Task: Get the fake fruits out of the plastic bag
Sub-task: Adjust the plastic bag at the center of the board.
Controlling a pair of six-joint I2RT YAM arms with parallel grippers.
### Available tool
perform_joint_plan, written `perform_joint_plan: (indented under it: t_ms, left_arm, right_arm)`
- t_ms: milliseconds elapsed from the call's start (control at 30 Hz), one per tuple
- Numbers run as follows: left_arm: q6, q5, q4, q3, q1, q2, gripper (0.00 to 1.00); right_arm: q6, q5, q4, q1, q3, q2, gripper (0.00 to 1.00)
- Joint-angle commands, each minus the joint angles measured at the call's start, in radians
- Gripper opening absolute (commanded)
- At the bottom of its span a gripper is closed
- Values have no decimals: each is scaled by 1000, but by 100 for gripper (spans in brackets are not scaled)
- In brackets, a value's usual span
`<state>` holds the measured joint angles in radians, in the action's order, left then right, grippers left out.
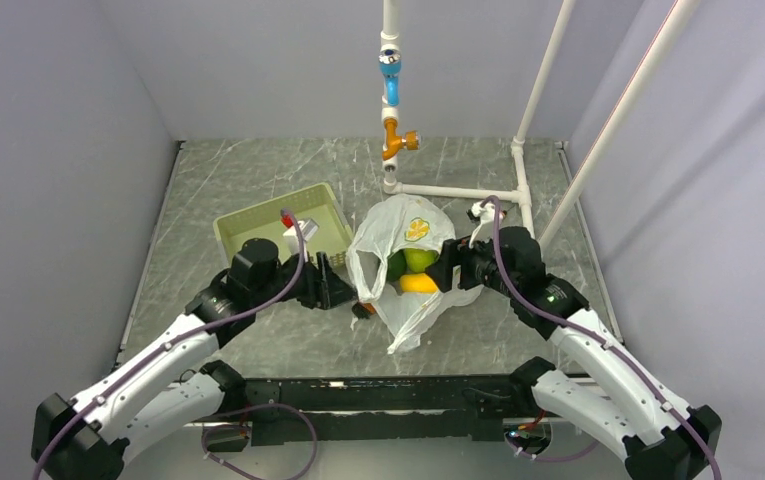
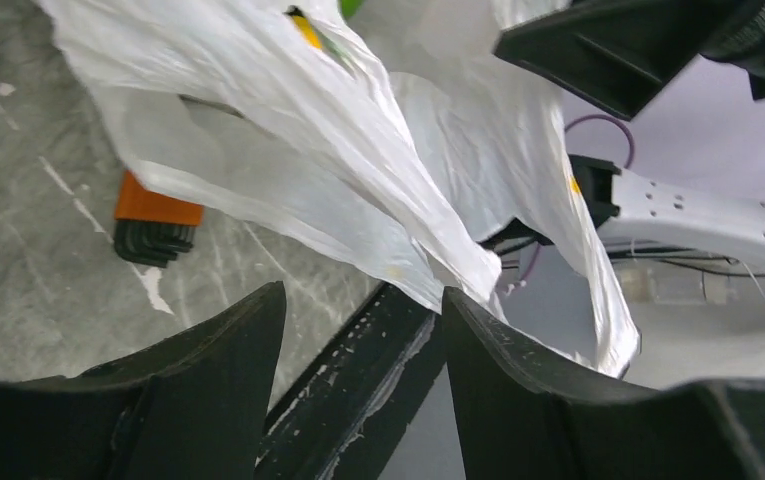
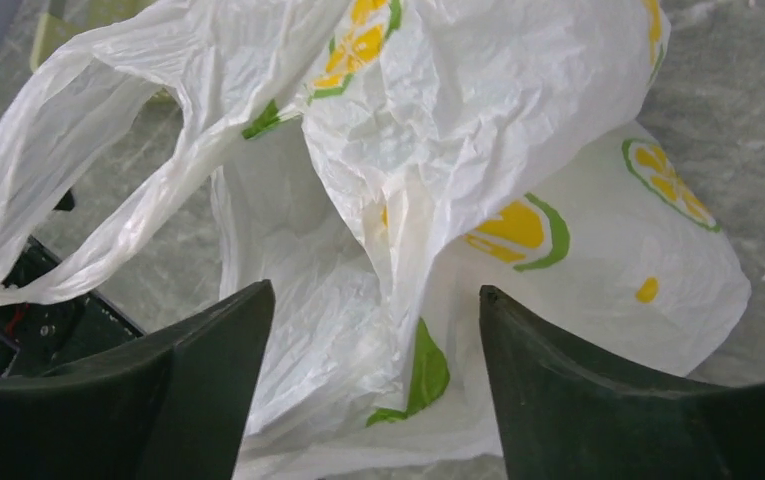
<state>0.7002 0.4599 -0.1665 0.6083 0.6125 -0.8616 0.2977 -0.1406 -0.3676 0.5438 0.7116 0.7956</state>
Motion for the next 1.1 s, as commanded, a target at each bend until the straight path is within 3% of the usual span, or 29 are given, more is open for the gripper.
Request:
perform_joint_plan:
  t_ms: [0, 167, 400, 567, 700, 733, 867, 1000, 1067]
  left_arm:
    - [37, 8, -14, -30, 54, 80, 64]
    - [74, -20, 42, 10, 138, 110, 65]
    - [-5, -110, -40, 252, 277, -79, 65]
    - [9, -121, 14, 299, 308, -240, 65]
    - [20, -165, 24, 312, 309, -350, 62]
    - [16, -172, 28, 315, 310, -372, 62]
    - [-1, -186, 82, 309, 311, -436, 62]
    - [-49, -223, 132, 315, 311, -524, 63]
    - [-38, -205, 190, 311, 311, -567, 63]
  right_arm:
    - [23, 21, -129, 1, 92, 16, 82]
    - [150, 163, -281, 47, 152, 27, 99]
    - [410, 492, -512, 258, 262, 121, 100]
    - [556, 511, -556, 309, 194, 154, 100]
    - [612, 453, -494, 330, 60, 47, 98]
    - [619, 421, -460, 330, 16, 14, 95]
    - [707, 342, -411, 329, -112, -66, 61]
    - [800, 375, -408, 329, -188, -136, 31]
    - [814, 386, -403, 330, -215, -165, 21]
